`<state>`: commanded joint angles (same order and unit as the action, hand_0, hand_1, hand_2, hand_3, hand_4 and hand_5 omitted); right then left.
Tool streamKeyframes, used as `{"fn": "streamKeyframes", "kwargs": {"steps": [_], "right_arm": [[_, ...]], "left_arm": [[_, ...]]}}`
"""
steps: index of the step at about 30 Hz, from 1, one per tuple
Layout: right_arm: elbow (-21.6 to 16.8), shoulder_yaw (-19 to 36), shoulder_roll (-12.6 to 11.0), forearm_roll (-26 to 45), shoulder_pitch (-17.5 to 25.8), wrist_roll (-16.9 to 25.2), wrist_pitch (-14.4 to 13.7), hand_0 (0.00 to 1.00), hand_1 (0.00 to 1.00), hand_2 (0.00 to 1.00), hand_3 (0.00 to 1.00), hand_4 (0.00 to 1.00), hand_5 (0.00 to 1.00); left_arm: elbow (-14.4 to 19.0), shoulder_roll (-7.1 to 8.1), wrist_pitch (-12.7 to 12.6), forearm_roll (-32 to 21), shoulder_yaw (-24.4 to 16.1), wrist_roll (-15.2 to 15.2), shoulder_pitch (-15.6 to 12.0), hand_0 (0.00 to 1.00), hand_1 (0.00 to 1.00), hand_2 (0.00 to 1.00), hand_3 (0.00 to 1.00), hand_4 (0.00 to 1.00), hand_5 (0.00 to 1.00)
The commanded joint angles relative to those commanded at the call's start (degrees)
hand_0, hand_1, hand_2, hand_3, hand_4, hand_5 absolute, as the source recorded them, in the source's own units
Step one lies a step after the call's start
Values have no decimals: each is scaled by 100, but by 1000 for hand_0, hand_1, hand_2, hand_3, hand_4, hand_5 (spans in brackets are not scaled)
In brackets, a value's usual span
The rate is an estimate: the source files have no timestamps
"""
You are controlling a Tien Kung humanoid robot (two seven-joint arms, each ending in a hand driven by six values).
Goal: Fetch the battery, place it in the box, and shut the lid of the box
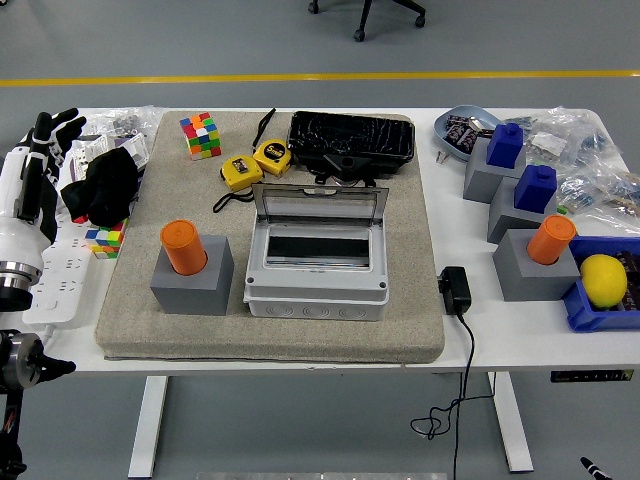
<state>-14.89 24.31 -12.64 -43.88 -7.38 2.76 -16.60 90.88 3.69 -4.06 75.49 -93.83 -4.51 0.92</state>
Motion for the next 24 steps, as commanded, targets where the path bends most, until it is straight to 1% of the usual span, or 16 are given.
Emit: {"fn": "streamKeyframes", "kwargs": {"steps": [11,12,21,23,24], "right_arm": [[1,4,1,1,-11,-1,0,798,728,721,761,998,997],[0,6,1,0,-11,-2,0,798,728,721,761,998,996],[0,12,4,-5,-11,-1,1,798,728,721,761,998,996],[3,6,3,0,-16,-2,0,798,728,721,761,998,996],[4,5,3,2,-16,-3,-1,798,728,721,760,998,995]], "left_arm": [[3,5,62,-33,1,0,7,954,889,828,798,998,928],[3,5,67,-37,3,0,5,955,890,832,806,998,906],[21,8,97,-23,27,14,-7,954,889,833,811,998,899],[25,7,140,0,28,26,-6,954,889,833,811,998,899],[24,7,158,6,27,31,-7,968,919,882,870,998,703]]}}
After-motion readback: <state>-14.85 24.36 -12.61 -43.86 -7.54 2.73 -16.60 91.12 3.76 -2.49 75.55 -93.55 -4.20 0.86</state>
